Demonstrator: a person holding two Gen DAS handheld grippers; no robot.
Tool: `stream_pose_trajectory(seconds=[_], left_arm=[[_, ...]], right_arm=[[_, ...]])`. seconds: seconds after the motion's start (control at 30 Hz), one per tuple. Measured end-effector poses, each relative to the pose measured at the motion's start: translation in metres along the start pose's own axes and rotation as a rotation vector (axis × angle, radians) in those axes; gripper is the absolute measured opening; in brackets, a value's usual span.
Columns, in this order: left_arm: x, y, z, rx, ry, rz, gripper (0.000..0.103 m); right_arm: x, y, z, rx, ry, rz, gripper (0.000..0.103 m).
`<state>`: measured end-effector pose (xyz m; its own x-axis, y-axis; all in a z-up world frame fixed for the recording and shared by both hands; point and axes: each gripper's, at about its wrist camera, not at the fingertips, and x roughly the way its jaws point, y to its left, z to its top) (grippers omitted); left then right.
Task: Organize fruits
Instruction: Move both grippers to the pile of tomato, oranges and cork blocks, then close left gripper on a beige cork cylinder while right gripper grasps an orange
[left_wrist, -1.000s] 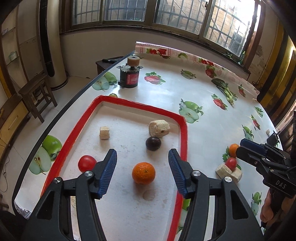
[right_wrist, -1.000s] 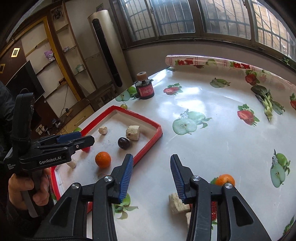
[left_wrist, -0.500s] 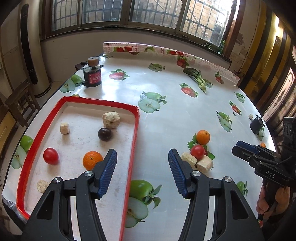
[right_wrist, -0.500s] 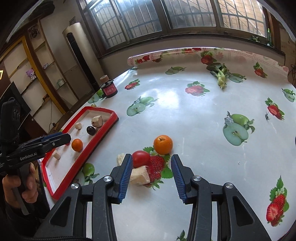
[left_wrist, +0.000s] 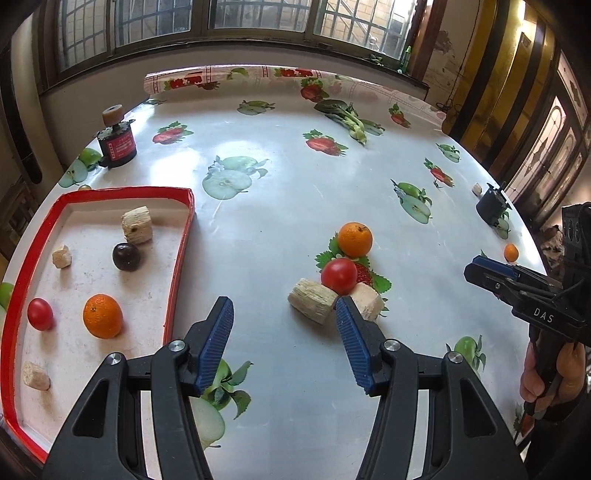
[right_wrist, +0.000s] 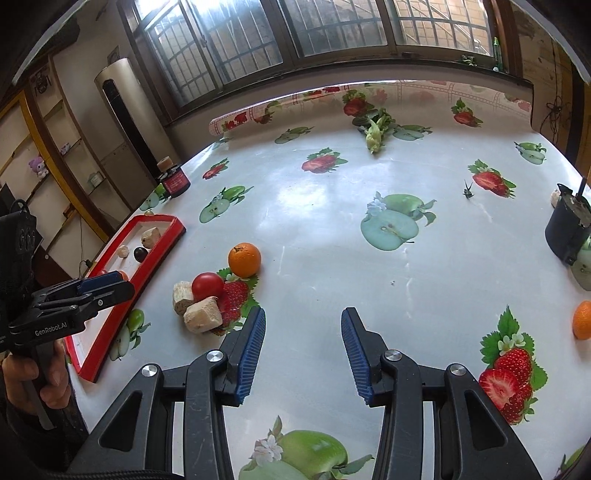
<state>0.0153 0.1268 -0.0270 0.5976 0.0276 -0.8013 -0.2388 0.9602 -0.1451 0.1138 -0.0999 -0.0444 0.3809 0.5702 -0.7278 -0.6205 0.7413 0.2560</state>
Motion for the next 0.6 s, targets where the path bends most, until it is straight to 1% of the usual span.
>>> stream_pose_trajectory(seconds=[0.13,0.27,0.5,0.57,0.6], left_arm=[[0.012,-0.003,0.000,0.012,0.027,-0.014,0.056],[0.026,-0.009,-0.001,0.037,0.054,-0.031,0.056],[0.049,-0.015,0.001,0.055,0.096,-0.049,0.056],[0.055,-0.015,0.001,0.058,0.105,-0.057,0.052],[0.059,-0.016,0.001,0.058,0.115,-0.065,0.048]], right_arm=[[-0.007,-0.023,-0.008,0.039,-0.005,-0.035,0.045],[-0.017,-0.051,-0.017,0.088,-0.008,-0.090,0.045],[-0.047,-0.107,-0.030,0.193,-0.048,-0.225,0.045],[-0.059,-0.123,-0.033,0.229,-0.075,-0.276,0.045],[-0.065,-0.131,-0.034,0.247,-0.091,-0.305,0.045]])
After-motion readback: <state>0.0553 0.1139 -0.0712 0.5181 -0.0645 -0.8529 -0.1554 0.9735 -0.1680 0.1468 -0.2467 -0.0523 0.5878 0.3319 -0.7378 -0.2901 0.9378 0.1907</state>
